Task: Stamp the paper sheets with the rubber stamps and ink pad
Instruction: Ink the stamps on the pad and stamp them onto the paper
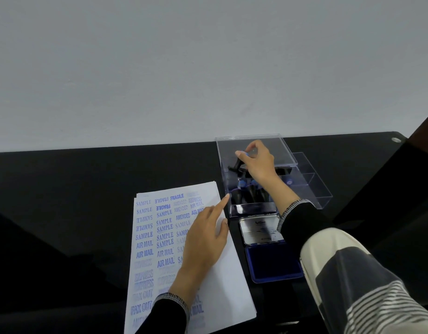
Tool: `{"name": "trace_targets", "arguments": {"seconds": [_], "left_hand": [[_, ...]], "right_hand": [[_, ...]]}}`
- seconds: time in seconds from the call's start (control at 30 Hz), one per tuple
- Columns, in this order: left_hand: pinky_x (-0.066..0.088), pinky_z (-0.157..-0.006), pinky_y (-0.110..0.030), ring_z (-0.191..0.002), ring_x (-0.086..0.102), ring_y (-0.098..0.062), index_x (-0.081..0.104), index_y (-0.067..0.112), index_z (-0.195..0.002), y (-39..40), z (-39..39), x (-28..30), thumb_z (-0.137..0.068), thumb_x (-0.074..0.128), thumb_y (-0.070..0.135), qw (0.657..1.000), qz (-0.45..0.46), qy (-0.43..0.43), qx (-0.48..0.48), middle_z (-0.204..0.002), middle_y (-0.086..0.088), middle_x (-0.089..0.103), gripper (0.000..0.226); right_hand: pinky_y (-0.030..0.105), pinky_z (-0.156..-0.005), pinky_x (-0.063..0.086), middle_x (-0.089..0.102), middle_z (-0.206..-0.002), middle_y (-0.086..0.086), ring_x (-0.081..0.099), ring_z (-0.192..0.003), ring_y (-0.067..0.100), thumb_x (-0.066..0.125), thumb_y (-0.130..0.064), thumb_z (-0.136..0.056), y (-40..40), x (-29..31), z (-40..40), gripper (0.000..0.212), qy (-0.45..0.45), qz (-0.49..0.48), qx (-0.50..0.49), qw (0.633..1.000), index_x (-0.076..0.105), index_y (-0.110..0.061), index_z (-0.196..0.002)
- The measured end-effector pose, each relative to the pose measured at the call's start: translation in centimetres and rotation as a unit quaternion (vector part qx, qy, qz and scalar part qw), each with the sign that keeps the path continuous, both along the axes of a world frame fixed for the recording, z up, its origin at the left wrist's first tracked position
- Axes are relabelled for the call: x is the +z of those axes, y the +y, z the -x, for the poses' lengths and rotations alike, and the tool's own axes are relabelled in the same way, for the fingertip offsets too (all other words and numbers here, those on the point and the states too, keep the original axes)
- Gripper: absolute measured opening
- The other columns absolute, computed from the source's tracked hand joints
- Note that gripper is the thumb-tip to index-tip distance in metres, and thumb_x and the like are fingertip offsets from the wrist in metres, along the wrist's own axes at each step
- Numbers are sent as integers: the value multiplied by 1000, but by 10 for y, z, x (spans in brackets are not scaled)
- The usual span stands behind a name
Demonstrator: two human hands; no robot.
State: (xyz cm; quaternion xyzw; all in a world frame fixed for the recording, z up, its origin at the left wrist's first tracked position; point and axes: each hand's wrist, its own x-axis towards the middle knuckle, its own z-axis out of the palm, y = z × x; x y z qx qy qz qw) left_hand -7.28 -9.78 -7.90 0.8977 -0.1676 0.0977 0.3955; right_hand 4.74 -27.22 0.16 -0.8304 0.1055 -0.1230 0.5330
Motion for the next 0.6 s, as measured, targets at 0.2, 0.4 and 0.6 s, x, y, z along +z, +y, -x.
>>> {"name": "trace_targets", "arguments": {"seconds": [0.2,0.4,0.6], "left_hand": [[52,-72,-23,-93,51,-7,20,52,-147,0,-1,-2,-99,45,28,1000,0,-8,-3,-109,12,54,59],[54,-75,-29,-95,52,-7,11,64,-142,-1,-1,-3,-97,39,34,1000,6,-22,-4,-109,12,54,60],[53,-75,-29,-96,50,-6,10,65,-141,-1,-2,-5,-98,40,33,999,4,-32,-5,-107,13,52,62]], "right_hand": [[31,-64,41,52,-77,-2,47,-64,17,64,-42,-88,10,-13,-5,27,66,151,61,984,54,-18,-91],[34,-71,44,62,-85,9,57,-86,33,46,-24,-97,13,-13,-4,27,110,256,87,957,67,-11,-85],[33,-80,49,65,-113,19,58,-101,32,50,0,-82,11,-6,-4,33,91,257,39,961,67,-5,-110]]}}
